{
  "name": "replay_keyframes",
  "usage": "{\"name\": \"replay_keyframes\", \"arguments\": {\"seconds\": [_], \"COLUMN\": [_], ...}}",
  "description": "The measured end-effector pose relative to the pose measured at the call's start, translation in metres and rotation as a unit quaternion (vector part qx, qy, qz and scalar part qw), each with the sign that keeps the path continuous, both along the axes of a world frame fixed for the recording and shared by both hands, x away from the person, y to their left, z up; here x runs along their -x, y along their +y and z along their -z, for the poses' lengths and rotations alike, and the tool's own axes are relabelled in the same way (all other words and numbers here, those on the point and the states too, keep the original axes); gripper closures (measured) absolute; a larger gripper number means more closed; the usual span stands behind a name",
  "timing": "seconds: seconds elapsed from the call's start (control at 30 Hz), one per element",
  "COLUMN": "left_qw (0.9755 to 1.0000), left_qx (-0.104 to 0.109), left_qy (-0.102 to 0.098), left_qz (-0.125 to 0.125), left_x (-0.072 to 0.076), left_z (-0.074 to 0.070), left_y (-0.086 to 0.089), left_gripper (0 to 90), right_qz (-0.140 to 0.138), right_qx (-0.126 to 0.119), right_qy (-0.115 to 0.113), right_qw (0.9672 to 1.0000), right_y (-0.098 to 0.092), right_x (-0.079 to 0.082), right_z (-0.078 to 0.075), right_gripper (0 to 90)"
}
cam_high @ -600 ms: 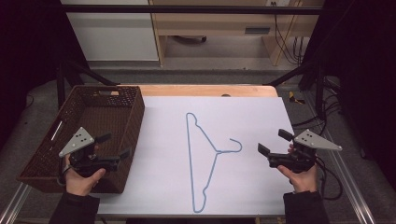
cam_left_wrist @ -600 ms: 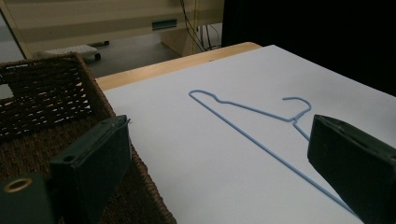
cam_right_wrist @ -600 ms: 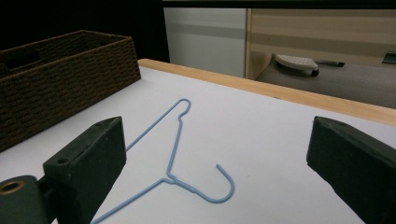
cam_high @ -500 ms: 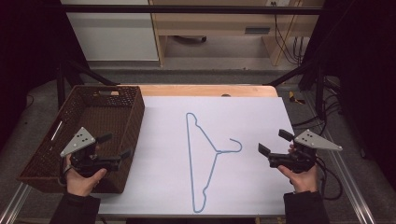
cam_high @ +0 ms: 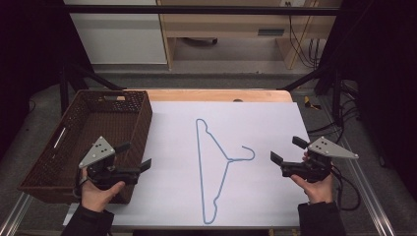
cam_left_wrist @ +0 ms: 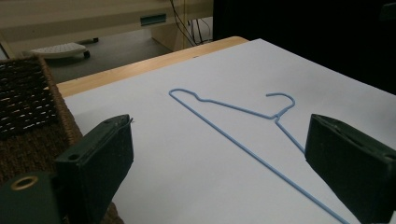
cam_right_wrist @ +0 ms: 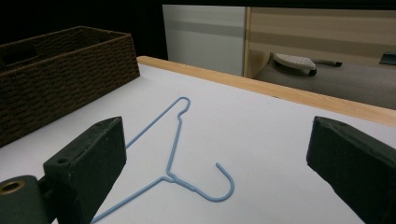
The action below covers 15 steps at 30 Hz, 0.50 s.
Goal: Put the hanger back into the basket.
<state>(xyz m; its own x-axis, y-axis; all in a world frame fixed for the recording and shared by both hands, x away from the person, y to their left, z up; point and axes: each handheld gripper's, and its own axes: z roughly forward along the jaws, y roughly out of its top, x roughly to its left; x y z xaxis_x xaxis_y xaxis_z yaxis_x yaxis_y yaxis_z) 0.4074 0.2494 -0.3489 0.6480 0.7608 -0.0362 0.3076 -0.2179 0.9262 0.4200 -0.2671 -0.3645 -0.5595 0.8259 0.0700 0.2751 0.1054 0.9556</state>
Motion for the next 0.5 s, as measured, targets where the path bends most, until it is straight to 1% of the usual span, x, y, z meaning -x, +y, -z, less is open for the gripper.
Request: {"name": "replay_keyframes", "arguments": {"seconds": [0.03, 0.2, 0.23, 0.3, 0.37, 0.4, 0.43, 0.47, 0.5], "left_qw": [1.0, 0.9998, 0.9998, 0.9996, 0.9994, 0.9993, 0.9993, 0.999, 0.999], "left_qx": [-0.002, -0.01, -0.01, -0.012, -0.016, -0.019, -0.019, -0.025, -0.025], "left_qy": [-0.002, 0.006, 0.006, 0.012, 0.015, 0.019, 0.019, 0.024, 0.024], "left_qz": [0.002, 0.018, 0.018, 0.024, 0.025, 0.025, 0.025, 0.027, 0.027], "left_x": [0.0, 0.0, 0.0, 0.0, -0.001, -0.001, -0.001, -0.002, -0.002], "left_z": [0.0, 0.006, 0.006, 0.009, 0.01, 0.013, 0.013, 0.017, 0.017], "left_y": [-0.002, -0.02, -0.02, -0.029, -0.032, -0.038, -0.038, -0.044, -0.044], "left_gripper": [7.9, 7.9, 8.0, 8.0, 8.0, 8.0, 8.0, 8.1, 8.1], "right_qz": [0.0, 0.0, 0.0, -0.001, -0.001, 0.001, 0.001, 0.001, 0.0], "right_qx": [0.0, 0.003, 0.003, 0.004, 0.004, 0.004, 0.004, 0.003, 0.003], "right_qy": [0.0, 0.001, 0.001, 0.003, 0.004, 0.005, 0.005, 0.004, 0.005], "right_qw": [1.0, 1.0, 1.0, 1.0, 1.0, 1.0, 1.0, 1.0, 1.0], "right_y": [0.0, 0.002, 0.002, 0.002, 0.003, 0.003, 0.003, 0.003, 0.003], "right_x": [0.0, -0.001, -0.001, -0.001, -0.002, -0.002, -0.002, -0.002, -0.002], "right_z": [0.0, 0.001, 0.001, 0.002, 0.002, 0.002, 0.002, 0.003, 0.003], "right_gripper": [5.1, 4.9, 4.9, 4.8, 4.8, 4.8, 4.8, 4.9, 4.9]}}
